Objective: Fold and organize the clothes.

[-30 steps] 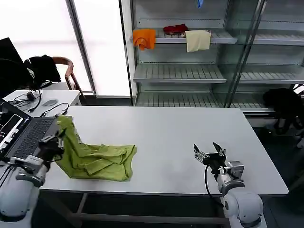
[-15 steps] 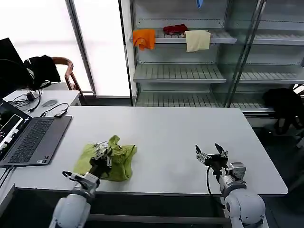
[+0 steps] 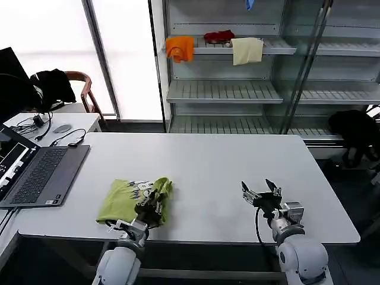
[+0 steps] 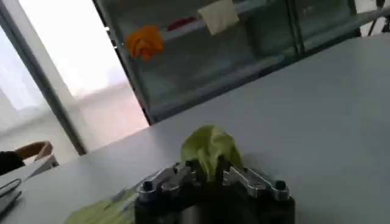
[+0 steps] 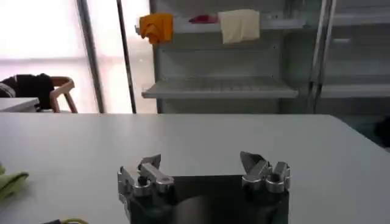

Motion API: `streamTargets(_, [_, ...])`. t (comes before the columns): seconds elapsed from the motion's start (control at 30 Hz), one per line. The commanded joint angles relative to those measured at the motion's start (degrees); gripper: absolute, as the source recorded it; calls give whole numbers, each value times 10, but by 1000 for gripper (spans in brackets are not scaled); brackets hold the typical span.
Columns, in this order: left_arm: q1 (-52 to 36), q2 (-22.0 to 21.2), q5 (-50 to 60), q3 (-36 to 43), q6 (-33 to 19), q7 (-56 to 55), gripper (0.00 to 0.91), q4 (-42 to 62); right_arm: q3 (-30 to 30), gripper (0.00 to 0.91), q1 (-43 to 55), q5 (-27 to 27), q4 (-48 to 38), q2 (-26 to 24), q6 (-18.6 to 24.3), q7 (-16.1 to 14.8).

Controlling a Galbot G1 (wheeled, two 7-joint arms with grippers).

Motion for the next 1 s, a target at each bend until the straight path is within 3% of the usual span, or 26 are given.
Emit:
streamTargets(0.03, [1,-30,-28,49,20,-32,907,-1,-8,907,4,0,-2,2,-1,1])
streamTargets(0.3, [1,-80,-17,69,7,-38,907,7,-7,907,3,2,-3,2,-2,0])
streamTargets(0.4, [4,-80,-19,62,-3,-36,907,-24,-5,907,1,3,-3,0,-1,0])
streamTargets(0.53, [16,-40,-39,20,0,-29,907,-87,-4,907,1,3,-4,-1,-1,0])
streamTargets(0.7, [28,11,-156,-107,38,-18,907,-165,-9,907,2,2,-3,-1,-2,0])
streamTargets(0.83, [26,40,-261,-240,56,10,907,-127,-14,907,5,0,-5,2,-2,0])
streamTargets(1.0, [28,62,-344,-270,73,18,907,-48,-18,907,3,-5,-3,5,-2,-3])
